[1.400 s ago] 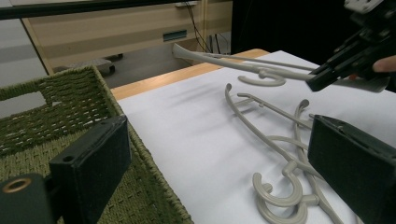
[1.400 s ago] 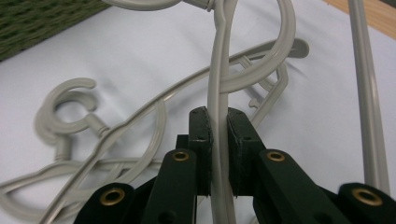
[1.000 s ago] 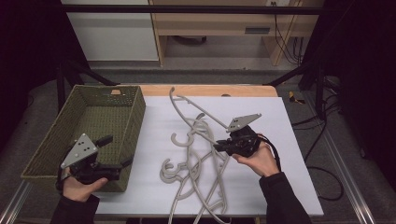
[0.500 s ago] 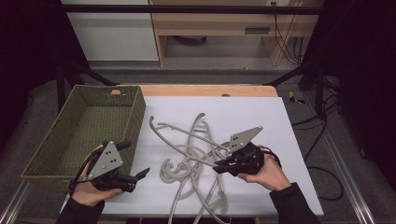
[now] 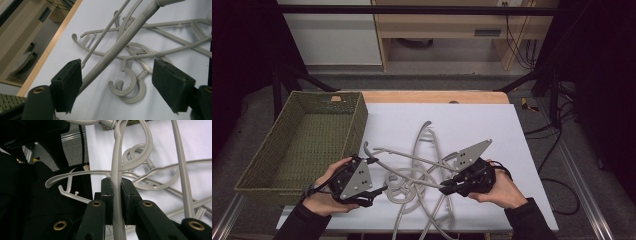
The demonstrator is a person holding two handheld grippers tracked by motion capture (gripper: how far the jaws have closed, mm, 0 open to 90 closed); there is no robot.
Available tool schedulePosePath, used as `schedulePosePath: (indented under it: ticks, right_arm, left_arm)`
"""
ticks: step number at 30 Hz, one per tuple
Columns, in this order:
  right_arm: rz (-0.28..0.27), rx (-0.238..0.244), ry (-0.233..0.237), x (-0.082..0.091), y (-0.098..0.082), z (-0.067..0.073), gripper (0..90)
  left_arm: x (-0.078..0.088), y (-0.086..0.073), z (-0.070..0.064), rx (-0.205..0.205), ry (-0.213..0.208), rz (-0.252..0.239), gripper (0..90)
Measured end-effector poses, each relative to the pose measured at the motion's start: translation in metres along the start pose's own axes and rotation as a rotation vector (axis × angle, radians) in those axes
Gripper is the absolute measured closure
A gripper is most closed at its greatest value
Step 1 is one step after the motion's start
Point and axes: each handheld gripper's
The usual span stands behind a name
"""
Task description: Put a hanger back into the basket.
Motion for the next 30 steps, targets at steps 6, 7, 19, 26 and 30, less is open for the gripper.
schedulePosePath:
  ticks: [6, 7, 19, 26, 30]
  right_arm:
    - [0.004, 0.001, 0.015, 0.0, 0.0, 0.002, 81.7]
    - [0.003, 0.009, 0.025, -0.001, 0.0, 0.002, 81.8]
    - [-0.004, 0.027, 0.064, -0.001, 0.002, 0.005, 81.7]
    - [-0.019, 0.044, 0.06, 0.0, 0.002, 0.003, 81.5]
    - [-0.062, 0.041, 0.027, 0.007, 0.003, 0.001, 80.2]
  left_arm:
    - [-0.008, 0.006, -0.006, -0.082, -0.004, 0.0, 37.4]
    - [-0.009, 0.006, -0.007, -0.1, 0.0, 0.002, 40.0]
    - [-0.018, 0.006, -0.017, -0.185, -0.003, -0.023, 69.7]
    - [-0.014, 0.006, -0.018, -0.305, 0.015, 0.04, 74.5]
    - [-0.012, 0.005, -0.018, -0.301, -0.016, 0.028, 79.1]
Point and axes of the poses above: each handheld gripper's, and its own axes: x roughly backward along the jaws, y roughly out of its top, z roughly to its left, and after that the axes turned 8 degrees about x, right-handed
